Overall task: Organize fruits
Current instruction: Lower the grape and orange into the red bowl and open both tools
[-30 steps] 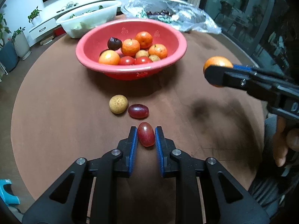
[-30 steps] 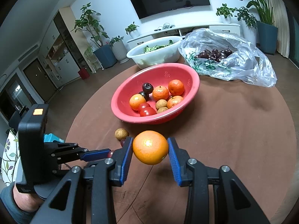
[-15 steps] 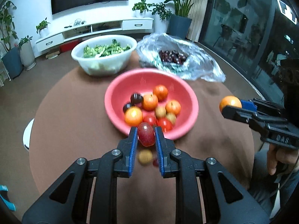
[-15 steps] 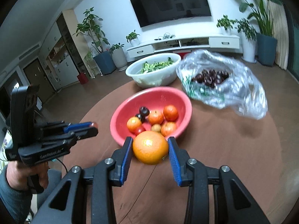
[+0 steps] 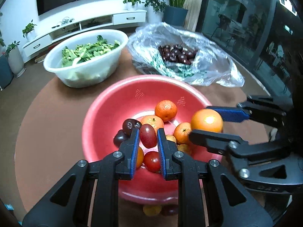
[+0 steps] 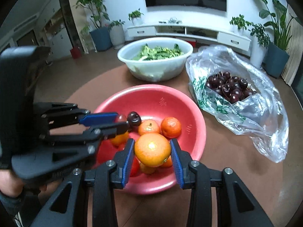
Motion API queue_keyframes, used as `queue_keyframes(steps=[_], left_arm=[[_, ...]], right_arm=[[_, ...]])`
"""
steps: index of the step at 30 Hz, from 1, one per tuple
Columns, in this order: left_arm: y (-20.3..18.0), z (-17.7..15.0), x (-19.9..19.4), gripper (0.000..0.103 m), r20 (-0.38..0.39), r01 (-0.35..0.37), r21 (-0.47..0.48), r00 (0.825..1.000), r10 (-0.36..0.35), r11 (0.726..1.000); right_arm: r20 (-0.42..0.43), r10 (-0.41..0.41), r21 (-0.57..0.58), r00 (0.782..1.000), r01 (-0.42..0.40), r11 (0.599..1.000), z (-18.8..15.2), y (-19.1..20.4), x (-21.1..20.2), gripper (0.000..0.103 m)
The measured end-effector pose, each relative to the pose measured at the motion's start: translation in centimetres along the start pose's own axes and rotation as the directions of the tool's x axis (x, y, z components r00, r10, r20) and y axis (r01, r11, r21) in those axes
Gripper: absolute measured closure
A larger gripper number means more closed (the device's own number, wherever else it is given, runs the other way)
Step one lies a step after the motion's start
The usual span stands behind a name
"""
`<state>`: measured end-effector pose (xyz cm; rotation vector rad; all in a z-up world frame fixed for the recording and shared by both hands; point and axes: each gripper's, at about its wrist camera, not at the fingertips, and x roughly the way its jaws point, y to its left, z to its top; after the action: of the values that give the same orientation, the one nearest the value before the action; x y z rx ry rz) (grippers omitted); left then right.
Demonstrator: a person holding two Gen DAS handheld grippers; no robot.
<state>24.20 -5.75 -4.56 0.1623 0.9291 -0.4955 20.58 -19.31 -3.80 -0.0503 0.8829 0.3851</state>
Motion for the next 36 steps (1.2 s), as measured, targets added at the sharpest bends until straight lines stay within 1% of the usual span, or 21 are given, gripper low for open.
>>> queue_keyframes(steps=[8,23,28,31,32,33,34,35,36], left_arm=[[0.4,-0.7,2.7,0.086,-0.037,-0.007,0.003,0.999,0.007,1.0],[0.6,-0.6,2.9,0.084,-0.036,-0.013,0.005,0.999,0.013,1.0],[0.8,-0.7,2.4,0.08,-0.03,-0.016,-0.009,0.999,0.016,1.0],[1.1,-0.8,1.7,0.072,-0.018,-0.031,-0.026,0.999,0.03,0.999],[1.3,-0.9,1.3,0.061,-0.01,-0.03,-0.034,1.0,0.029,0.999],[1.5,-0.9,0.7,0.046,0.004,-0.028,-0.048,1.0,0.028,0.998],[1.7,-1.0,0.1,0.038,0.02,-0.027,-0.058,0.999,0.028,0.998],[1.9,-1.1,-0.5,0.026,0.037,-0.025,-0.066,0.999,0.027,0.998],[2.1,-1.2,-1.2,0.023,0.055,-0.024,-0.073,0.998,0.028,0.997]], right_arm=[[-0.055,-0.02,0.016,0.998,0.021,1.0,0.4,-0.9,2.9,0.062],[-0.064,-0.019,0.026,0.998,0.021,0.999,0.4,-1.3,3.4,0.062],[-0.067,-0.015,0.035,0.998,0.017,0.999,0.4,-1.2,3.4,0.062],[-0.068,-0.016,0.036,0.998,0.019,0.999,0.4,-1.2,3.4,0.061],[-0.072,-0.017,0.04,0.997,0.02,0.999,0.4,-1.3,3.4,0.061],[-0.075,-0.018,0.044,0.997,0.021,0.999,0.4,-1.4,3.5,0.061],[-0.071,-0.015,0.049,0.997,0.018,0.999,0.3,-1.4,3.3,0.061],[-0.069,-0.013,0.051,0.998,0.016,0.999,0.3,-1.5,3.2,0.058],[-0.067,-0.011,0.051,0.998,0.014,0.999,0.3,-1.5,3.2,0.052]])
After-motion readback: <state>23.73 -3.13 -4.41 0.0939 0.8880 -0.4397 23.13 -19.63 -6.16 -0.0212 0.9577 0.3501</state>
